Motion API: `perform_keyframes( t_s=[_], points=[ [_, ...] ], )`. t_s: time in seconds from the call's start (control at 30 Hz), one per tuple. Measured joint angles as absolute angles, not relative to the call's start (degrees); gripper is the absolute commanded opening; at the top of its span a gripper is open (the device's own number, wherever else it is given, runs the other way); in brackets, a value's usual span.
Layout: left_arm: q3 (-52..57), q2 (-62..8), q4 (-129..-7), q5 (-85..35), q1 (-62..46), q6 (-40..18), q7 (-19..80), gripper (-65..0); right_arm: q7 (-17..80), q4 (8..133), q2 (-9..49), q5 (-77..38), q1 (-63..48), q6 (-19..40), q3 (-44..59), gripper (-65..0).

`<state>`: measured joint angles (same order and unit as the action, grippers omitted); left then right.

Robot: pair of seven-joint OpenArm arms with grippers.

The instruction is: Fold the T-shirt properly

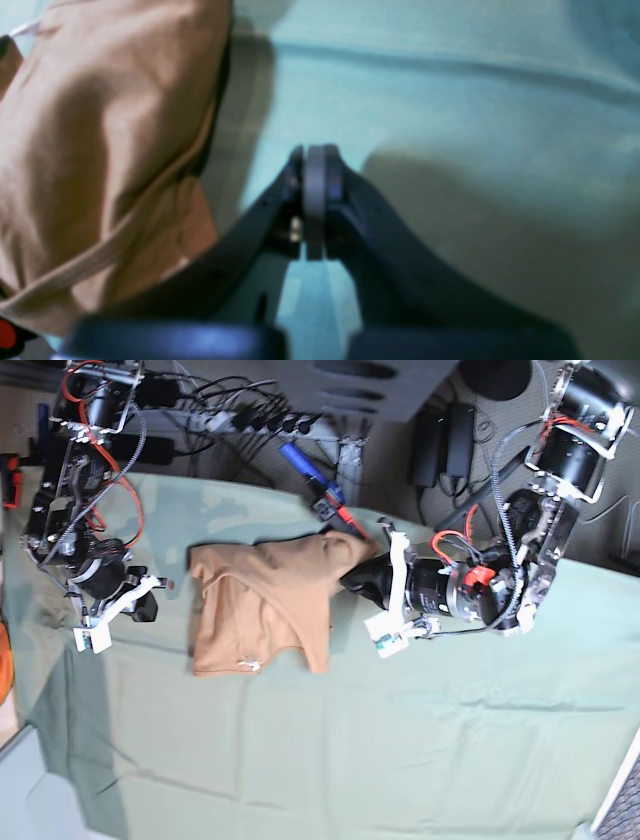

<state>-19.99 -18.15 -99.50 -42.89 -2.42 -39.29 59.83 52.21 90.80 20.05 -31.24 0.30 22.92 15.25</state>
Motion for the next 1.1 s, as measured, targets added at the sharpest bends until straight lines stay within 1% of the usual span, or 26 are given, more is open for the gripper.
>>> perform_keyframes(
  t_s=[0.1, 0.23, 0.43, 0.57, 0.73, 0.8, 0.9, 1.1],
  points=[
    [-20.03, -18.09, -101.95, -41.65, -5.10, -39.31, 59.61, -65.0, 52.14, 90.72, 20.03, -31.14, 0.30, 22.92, 15.25, -65.0],
    [-20.03, -18.46, -102.80, -40.58, -5.50, -39.29, 59.55, -65.0, 52.12, 90.63, 19.99, -31.11, 0.30, 22.92, 15.25, -65.0],
    [-18.11, -24.49, -105.84, -40.75, -5.52, -39.29, 59.66, -65.0, 52.14, 90.63, 20.14, -31.07, 0.30, 22.92, 15.25, -65.0],
    [-17.96, -27.92, -109.54, -45.50, -7.33, -39.27, 60.07, -65.0, 52.12, 90.63, 20.12, -31.09, 0.30, 22.92, 15.25, -65.0],
    [-22.96, -27.29, -111.28, -40.14, -11.90, -39.42, 55.20, -65.0, 51.07, 90.63, 20.14, -31.53, 0.32, 22.92, 15.25, -65.0],
    [-25.52, -26.48, -111.28, -36.64, -11.22, -39.33, 54.35, -65.0, 51.05, 90.63, 20.08, -31.53, 0.32, 22.92, 15.25, -65.0],
    [-28.21, -23.42, -111.11, -31.86, -11.03, -39.33, 52.05, -65.0, 51.03, 90.63, 19.84, -31.70, 0.32, 22.92, 15.25, -65.0],
    [-28.29, -20.45, -106.28, -31.05, -8.38, -39.31, 49.71, -65.0, 51.07, 90.52, 19.99, -31.88, 0.25, 22.92, 15.25, -65.0]
  ],
)
